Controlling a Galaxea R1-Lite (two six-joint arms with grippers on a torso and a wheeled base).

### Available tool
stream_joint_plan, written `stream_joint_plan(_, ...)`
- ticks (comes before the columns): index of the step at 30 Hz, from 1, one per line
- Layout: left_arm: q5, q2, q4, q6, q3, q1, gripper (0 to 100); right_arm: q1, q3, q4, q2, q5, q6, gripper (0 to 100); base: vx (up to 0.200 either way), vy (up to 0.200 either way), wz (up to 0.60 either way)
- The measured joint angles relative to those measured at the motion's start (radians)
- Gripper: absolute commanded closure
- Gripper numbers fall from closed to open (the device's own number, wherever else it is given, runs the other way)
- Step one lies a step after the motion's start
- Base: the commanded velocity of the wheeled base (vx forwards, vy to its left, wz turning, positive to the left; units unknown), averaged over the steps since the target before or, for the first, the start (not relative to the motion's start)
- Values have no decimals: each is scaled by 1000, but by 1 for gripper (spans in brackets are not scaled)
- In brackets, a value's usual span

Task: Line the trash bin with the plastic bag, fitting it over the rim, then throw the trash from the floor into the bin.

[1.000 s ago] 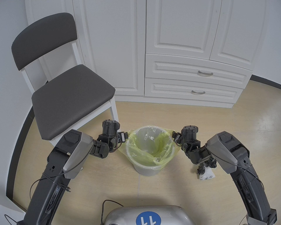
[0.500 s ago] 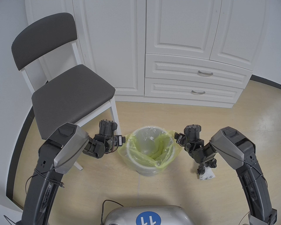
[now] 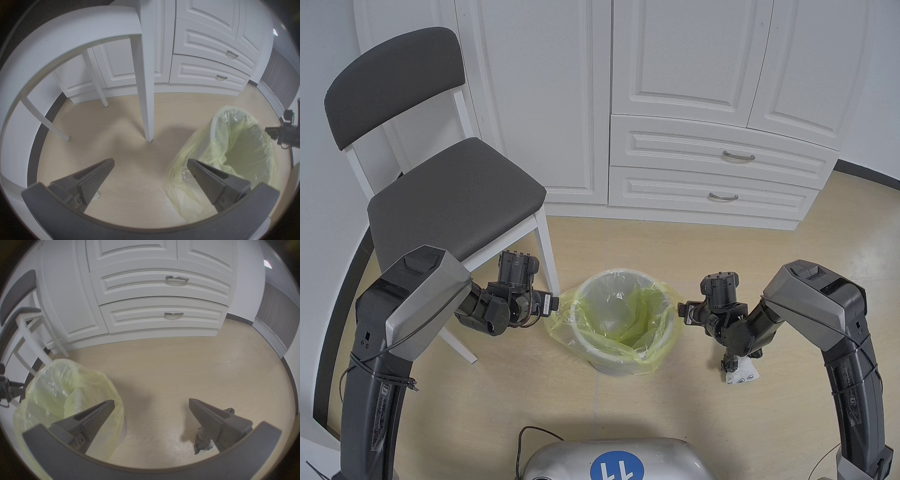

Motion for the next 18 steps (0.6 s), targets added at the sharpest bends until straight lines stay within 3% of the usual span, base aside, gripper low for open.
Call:
stream_joint_plan(5,-5,-16,-14,1,23,-3,0,13,51,17,-5,80,-10,0,0,0,0)
stream_joint_plan(18,-41,-46,-50,3,80,-9,0,1,42,146,6,126,-10,0,0,0,0)
